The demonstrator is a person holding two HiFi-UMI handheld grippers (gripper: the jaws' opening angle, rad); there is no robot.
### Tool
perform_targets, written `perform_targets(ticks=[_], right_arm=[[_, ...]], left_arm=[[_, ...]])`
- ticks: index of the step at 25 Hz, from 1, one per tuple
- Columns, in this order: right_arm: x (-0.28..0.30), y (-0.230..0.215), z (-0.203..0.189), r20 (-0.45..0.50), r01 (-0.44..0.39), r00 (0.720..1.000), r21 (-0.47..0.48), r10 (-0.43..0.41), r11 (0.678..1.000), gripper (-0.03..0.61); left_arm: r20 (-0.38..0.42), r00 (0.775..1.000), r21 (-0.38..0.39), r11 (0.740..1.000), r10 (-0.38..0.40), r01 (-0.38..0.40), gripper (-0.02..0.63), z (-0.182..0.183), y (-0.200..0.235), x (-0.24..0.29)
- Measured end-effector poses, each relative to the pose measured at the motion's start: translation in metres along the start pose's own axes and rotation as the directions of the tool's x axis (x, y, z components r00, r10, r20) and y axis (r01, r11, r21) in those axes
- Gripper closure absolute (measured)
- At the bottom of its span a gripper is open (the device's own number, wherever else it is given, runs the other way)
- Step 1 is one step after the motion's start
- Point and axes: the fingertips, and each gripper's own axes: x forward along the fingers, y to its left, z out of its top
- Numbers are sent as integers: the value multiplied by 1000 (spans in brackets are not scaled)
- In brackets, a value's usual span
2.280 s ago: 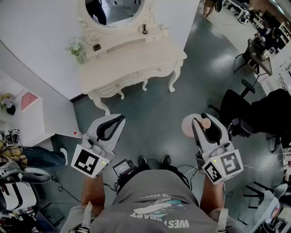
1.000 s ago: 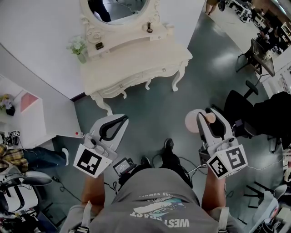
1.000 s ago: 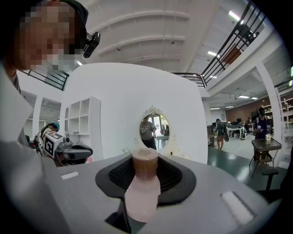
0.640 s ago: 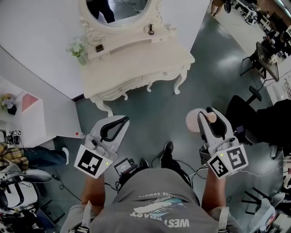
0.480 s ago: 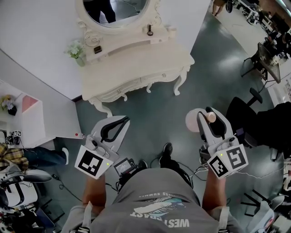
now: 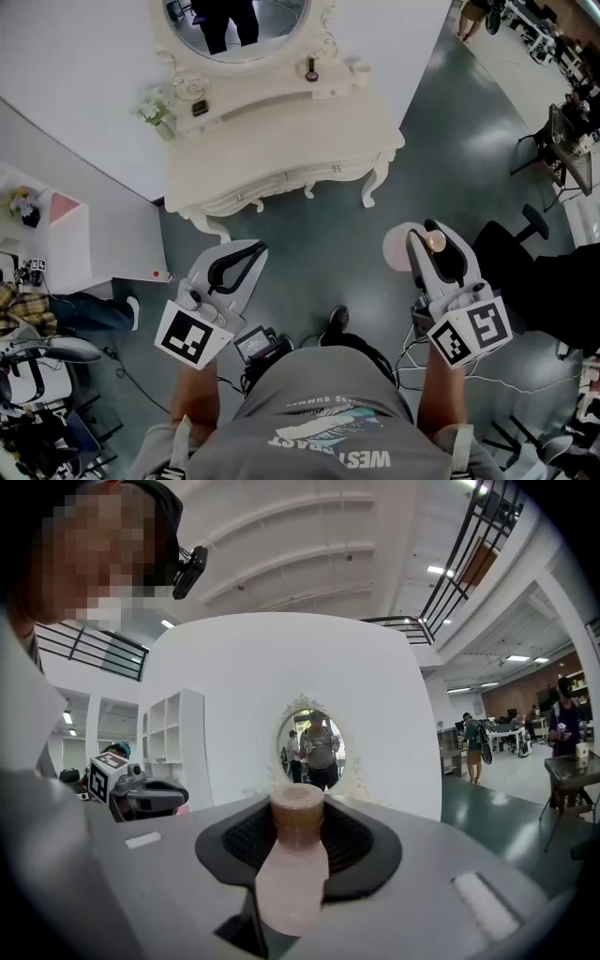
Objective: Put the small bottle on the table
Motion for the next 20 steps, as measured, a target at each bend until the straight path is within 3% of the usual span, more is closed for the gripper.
perform_targets(ticks=[11, 20], right_arm=[[17, -63, 9, 6, -94, 996, -2, 94, 996, 445], [18, -94, 3, -3, -75, 997, 26, 75, 997, 445]], left_arm=[[-10, 997, 18, 997, 80, -80, 604, 16, -11, 60], [-29, 999, 21, 999, 46, -45, 604, 18, -16, 96]])
